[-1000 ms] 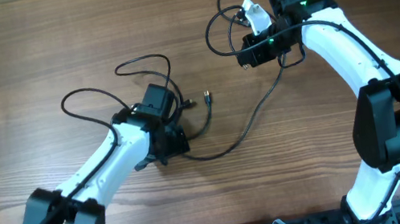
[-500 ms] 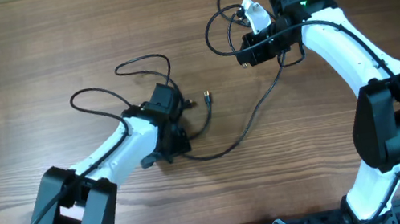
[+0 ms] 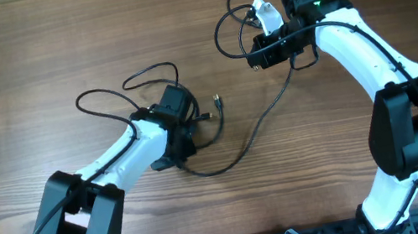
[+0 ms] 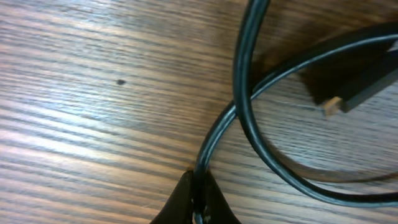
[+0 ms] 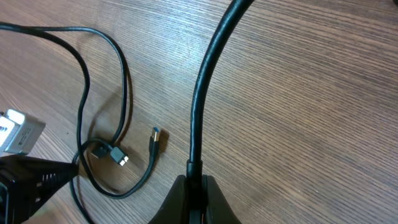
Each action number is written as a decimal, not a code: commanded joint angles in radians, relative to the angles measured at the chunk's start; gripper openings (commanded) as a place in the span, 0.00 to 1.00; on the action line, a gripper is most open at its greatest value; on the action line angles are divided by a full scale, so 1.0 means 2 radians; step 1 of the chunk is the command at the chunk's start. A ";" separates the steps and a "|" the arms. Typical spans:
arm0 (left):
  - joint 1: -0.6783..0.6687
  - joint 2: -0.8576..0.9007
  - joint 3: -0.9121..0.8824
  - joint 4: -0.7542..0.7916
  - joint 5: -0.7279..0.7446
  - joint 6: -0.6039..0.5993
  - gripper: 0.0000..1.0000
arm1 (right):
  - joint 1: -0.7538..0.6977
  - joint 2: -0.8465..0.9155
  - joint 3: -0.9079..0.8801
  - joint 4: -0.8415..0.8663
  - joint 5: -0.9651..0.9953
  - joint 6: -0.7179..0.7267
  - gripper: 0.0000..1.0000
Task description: Untangle cables
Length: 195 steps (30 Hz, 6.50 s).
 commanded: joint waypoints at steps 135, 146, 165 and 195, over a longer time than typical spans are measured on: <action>-0.136 0.357 0.216 0.665 -0.171 -0.341 0.04 | -0.483 0.226 0.002 0.519 0.244 0.511 0.04; -0.138 0.357 0.216 0.623 -0.171 -0.340 0.04 | -0.485 0.226 0.002 0.534 0.261 0.511 0.04; -0.137 0.331 0.216 0.626 -0.101 -0.283 0.18 | -0.523 0.226 0.002 0.591 0.103 0.511 1.00; -0.105 0.029 0.216 0.259 -0.162 -0.097 1.00 | -0.476 0.063 0.002 0.524 -0.089 0.367 1.00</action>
